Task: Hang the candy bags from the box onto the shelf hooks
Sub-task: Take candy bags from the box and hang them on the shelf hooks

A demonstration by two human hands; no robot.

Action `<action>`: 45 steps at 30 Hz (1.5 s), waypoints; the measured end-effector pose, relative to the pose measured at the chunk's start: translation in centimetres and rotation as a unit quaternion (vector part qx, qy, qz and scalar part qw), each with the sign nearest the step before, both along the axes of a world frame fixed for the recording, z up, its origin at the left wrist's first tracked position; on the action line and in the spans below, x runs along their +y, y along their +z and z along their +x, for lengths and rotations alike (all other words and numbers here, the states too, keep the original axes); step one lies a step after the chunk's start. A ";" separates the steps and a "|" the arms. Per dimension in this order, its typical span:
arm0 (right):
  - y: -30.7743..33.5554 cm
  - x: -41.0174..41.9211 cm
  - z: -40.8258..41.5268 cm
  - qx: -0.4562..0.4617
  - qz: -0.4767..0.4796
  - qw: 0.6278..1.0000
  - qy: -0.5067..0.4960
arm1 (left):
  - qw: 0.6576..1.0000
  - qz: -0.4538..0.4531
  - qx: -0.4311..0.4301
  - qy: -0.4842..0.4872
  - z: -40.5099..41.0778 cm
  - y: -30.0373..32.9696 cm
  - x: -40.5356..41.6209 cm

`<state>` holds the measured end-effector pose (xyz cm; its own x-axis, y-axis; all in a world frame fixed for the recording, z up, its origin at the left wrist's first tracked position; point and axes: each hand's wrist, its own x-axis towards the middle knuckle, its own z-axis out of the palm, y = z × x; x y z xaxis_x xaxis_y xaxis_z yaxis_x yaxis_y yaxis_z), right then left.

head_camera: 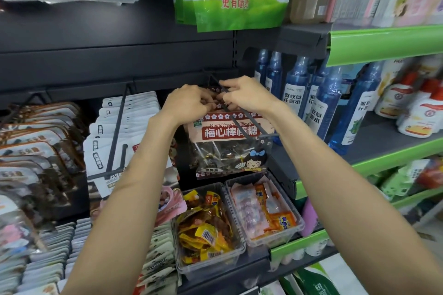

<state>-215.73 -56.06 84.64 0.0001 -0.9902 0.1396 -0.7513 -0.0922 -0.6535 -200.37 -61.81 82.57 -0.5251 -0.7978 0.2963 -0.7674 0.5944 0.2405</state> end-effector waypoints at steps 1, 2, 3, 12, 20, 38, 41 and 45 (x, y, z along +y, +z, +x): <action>0.0 0.1 -0.2 -0.006 0.004 1.000 0.006 | 1.000 0.013 0.011 -0.008 0.1 -0.1 -0.1; 0.1 0.2 -0.4 -0.014 0.003 1.000 0.012 | 0.999 0.024 0.026 -0.015 0.3 -0.2 -0.2; 0.2 0.3 -0.8 -0.024 -0.007 1.000 0.012 | 0.998 0.030 0.048 -0.017 0.4 -0.3 -0.2; 0.3 0.1 -3.4 0.176 -0.031 0.984 -0.022 | 0.996 0.050 0.077 0.014 0.8 0.4 -0.1; -0.6 0.4 -2.8 0.112 -0.108 0.987 -0.033 | 0.996 0.013 0.082 0.032 0.6 -0.2 0.7; -4.9 3.2 -3.7 0.204 -0.213 0.955 -0.046 | 0.976 -0.198 0.091 -0.013 -0.2 -3.1 4.6; -5.1 2.9 -3.9 0.202 -0.207 0.956 -0.055 | 0.977 -0.194 0.090 0.005 -0.4 -3.1 4.3; -4.3 3.0 -3.8 0.166 -0.207 0.962 -0.069 | 0.979 -0.176 0.104 -0.011 -0.2 -3.2 4.2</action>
<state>-219.53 -53.04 80.37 -0.0146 -0.8431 0.5375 -0.9358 -0.1778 -0.3044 -200.55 -57.63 79.42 -0.4406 -0.6164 0.6526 -0.7100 0.6842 0.1668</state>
